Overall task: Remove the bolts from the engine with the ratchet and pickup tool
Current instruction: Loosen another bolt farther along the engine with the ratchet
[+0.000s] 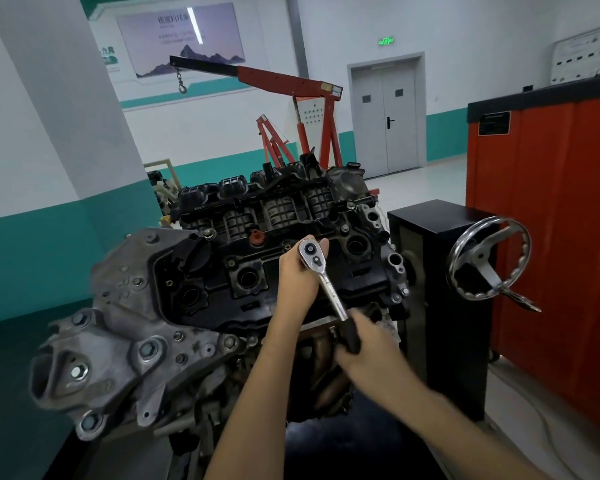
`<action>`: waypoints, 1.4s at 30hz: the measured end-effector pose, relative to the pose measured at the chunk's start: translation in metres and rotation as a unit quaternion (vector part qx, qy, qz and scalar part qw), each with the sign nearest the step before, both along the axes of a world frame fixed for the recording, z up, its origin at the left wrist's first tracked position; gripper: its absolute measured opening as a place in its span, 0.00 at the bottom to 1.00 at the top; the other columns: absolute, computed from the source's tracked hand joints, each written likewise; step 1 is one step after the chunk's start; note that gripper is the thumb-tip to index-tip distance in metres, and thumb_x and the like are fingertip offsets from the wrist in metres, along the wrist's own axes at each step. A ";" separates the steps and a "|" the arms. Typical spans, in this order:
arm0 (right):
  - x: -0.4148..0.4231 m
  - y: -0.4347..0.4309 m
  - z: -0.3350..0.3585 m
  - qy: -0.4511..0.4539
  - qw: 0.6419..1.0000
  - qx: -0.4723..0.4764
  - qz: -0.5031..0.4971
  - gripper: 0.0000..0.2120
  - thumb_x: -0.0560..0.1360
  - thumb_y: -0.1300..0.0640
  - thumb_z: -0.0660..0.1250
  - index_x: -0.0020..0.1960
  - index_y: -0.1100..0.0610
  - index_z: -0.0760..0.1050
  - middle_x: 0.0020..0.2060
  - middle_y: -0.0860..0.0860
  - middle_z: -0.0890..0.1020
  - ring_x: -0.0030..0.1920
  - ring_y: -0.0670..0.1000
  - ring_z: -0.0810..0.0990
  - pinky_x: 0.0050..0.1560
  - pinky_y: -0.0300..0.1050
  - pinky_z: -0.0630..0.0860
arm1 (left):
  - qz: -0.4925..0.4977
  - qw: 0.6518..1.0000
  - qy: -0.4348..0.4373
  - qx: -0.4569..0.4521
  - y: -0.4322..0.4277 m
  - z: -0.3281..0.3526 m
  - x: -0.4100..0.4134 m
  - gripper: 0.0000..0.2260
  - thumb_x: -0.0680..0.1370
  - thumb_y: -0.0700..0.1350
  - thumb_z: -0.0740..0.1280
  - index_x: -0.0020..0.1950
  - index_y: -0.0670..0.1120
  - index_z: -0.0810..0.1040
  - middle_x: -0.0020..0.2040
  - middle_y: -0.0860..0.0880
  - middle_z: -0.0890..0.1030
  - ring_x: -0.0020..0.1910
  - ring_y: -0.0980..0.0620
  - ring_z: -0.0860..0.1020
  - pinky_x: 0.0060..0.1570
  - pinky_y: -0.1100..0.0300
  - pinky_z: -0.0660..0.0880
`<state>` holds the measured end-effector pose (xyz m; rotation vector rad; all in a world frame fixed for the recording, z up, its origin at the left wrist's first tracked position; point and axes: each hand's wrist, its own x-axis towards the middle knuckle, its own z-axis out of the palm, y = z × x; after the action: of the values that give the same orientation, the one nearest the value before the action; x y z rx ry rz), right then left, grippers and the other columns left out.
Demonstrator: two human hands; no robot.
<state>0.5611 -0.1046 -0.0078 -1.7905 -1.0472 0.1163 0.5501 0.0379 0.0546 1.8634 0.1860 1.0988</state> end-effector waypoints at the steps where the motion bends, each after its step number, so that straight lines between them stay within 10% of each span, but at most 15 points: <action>1: -0.014 0.009 -0.004 0.043 0.999 0.026 0.004 0.10 0.70 0.65 0.65 0.41 0.51 0.68 0.28 0.49 0.73 0.25 0.43 0.72 0.24 0.32 0.65 | 0.005 1.000 -0.005 0.001 0.000 0.000 0.001 0.22 0.80 0.40 0.65 0.31 0.53 0.59 0.27 0.58 0.60 0.30 0.58 0.58 0.34 0.64 0.60; 8: 0.036 -0.019 0.024 -0.098 0.992 -0.076 0.039 0.11 0.70 0.66 0.65 0.46 0.52 0.69 0.34 0.54 0.77 0.32 0.53 0.76 0.34 0.44 0.74 | 0.000 1.000 0.020 0.016 0.005 0.001 -0.001 0.22 0.80 0.43 0.65 0.29 0.55 0.62 0.26 0.57 0.63 0.30 0.57 0.60 0.34 0.60 0.61; 14: 0.106 -0.032 0.095 -0.394 0.892 -0.220 -0.024 0.12 0.74 0.58 0.64 0.45 0.46 0.61 0.32 0.44 0.70 0.35 0.49 0.73 0.34 0.41 0.64 | -0.006 0.999 0.026 0.018 0.006 0.008 -0.001 0.24 0.78 0.36 0.64 0.27 0.54 0.62 0.26 0.57 0.62 0.33 0.50 0.62 0.41 0.56 0.65; 20: 0.032 -0.019 0.018 -0.128 0.989 -0.071 -0.028 0.13 0.70 0.61 0.67 0.41 0.49 0.63 0.30 0.51 0.74 0.29 0.50 0.75 0.30 0.43 0.72 | -0.009 1.000 -0.002 -0.017 0.003 -0.003 -0.005 0.20 0.81 0.43 0.65 0.32 0.48 0.59 0.28 0.56 0.61 0.32 0.54 0.60 0.34 0.61 0.60; 25: -0.037 0.027 -0.016 0.080 0.994 0.078 0.003 0.13 0.71 0.65 0.64 0.45 0.49 0.67 0.29 0.49 0.71 0.26 0.42 0.74 0.24 0.30 0.66 | 0.019 0.999 0.012 -0.028 0.004 -0.001 0.000 0.25 0.80 0.42 0.66 0.28 0.56 0.58 0.26 0.58 0.60 0.29 0.58 0.57 0.32 0.62 0.58; 31: 0.035 -0.015 0.015 -0.100 0.992 -0.072 0.033 0.11 0.71 0.64 0.65 0.49 0.52 0.68 0.34 0.54 0.77 0.32 0.54 0.77 0.31 0.41 0.75 | 0.004 1.000 0.023 -0.004 0.006 0.002 -0.003 0.23 0.80 0.42 0.66 0.27 0.55 0.62 0.26 0.57 0.63 0.28 0.58 0.60 0.30 0.67 0.60; 36: 0.104 -0.033 0.090 -0.380 0.898 -0.222 -0.014 0.11 0.74 0.59 0.64 0.45 0.48 0.62 0.30 0.42 0.69 0.34 0.50 0.75 0.30 0.37 0.63 | 0.002 1.000 0.024 0.008 0.002 0.006 -0.003 0.24 0.79 0.38 0.65 0.26 0.56 0.67 0.24 0.57 0.66 0.28 0.60 0.61 0.32 0.62 0.60; 42: 0.035 -0.020 0.016 -0.122 0.991 -0.061 -0.010 0.15 0.70 0.62 0.66 0.41 0.48 0.60 0.29 0.50 0.73 0.29 0.51 0.74 0.28 0.44 0.72 | -0.004 1.000 -0.002 -0.017 0.002 -0.001 -0.006 0.21 0.80 0.43 0.65 0.30 0.54 0.62 0.27 0.57 0.63 0.31 0.56 0.62 0.35 0.61 0.62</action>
<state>0.5958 -0.1241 0.0084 -1.9612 -1.2152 -0.0539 0.5441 0.0396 0.0531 1.8290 0.1944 1.0883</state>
